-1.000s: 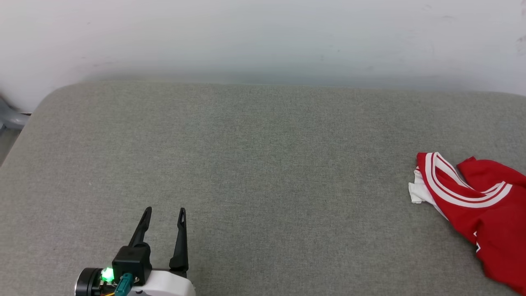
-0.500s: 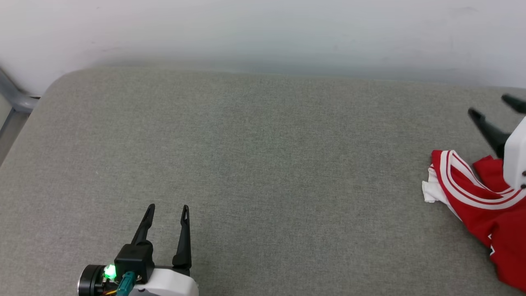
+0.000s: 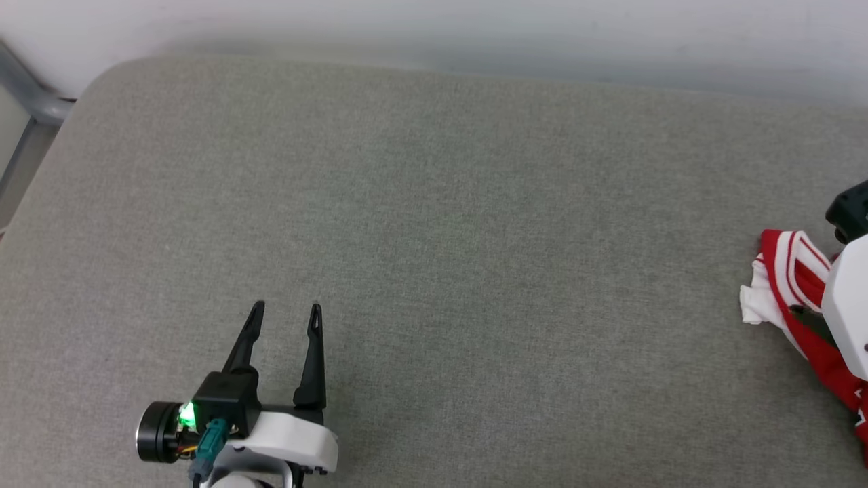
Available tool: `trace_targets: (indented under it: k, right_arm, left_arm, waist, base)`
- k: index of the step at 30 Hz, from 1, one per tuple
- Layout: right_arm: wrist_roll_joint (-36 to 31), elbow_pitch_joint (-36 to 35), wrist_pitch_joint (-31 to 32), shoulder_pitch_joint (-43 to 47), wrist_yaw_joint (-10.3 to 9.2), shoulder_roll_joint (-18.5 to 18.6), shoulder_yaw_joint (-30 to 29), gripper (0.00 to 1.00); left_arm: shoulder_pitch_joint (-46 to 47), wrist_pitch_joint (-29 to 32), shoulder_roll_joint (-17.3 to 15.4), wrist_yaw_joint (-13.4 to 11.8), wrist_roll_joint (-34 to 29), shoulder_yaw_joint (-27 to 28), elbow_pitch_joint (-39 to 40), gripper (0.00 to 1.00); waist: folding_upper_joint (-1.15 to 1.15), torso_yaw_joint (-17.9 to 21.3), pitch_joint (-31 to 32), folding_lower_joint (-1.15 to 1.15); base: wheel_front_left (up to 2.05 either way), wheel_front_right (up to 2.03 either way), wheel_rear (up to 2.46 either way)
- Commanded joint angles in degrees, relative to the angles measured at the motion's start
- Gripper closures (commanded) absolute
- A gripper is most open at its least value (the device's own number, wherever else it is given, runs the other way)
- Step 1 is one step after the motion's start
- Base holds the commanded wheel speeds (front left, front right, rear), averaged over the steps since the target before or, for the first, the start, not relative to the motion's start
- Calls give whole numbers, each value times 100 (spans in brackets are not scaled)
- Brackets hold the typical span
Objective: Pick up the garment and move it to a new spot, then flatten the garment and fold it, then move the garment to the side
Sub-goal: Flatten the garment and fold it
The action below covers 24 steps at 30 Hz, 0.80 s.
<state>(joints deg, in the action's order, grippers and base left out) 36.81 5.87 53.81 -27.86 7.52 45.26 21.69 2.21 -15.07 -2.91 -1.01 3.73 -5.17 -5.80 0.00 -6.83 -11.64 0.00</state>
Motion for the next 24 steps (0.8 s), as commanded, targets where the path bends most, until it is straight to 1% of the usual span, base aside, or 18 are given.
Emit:
trace_targets:
  k: [1,10,17,18,19,24]
  right_arm:
    - [-44,101,20,50,-6,-2,20,0]
    - [-354,1202,-154,-245,-6,-316,281,0]
    - [-456,1993,-437,-271,-10,-503,640,0]
    - [-460,2051,-513,-292,-10,-502,659,38]
    - [-442,2090,-596,-319,-10,-502,667,100]
    - [-186,2057,-1205,-476,-4,-528,567,100]
  left_arm:
    - [119,-15,5,-5,23,-10,29,0]
    - [429,-15,6,-7,81,-76,94,0]
    - [531,-15,6,-57,103,-114,61,0]
    - [520,-15,6,-55,100,-105,53,0]
    - [497,-15,5,-68,94,-95,43,0]
    - [387,-15,7,-86,66,-69,-18,0]
  waist:
    - [0,-93,-169,0]
    - [0,-263,-711,0]
    - [0,-321,-817,0]
    - [0,-313,-792,0]
    - [0,-301,-763,0]
    - [0,-199,-502,0]
  base:
    - [0,0,0]
    - [0,0,0]
    - [0,0,0]
    - [0,0,0]
    - [0,0,0]
    - [0,0,0]
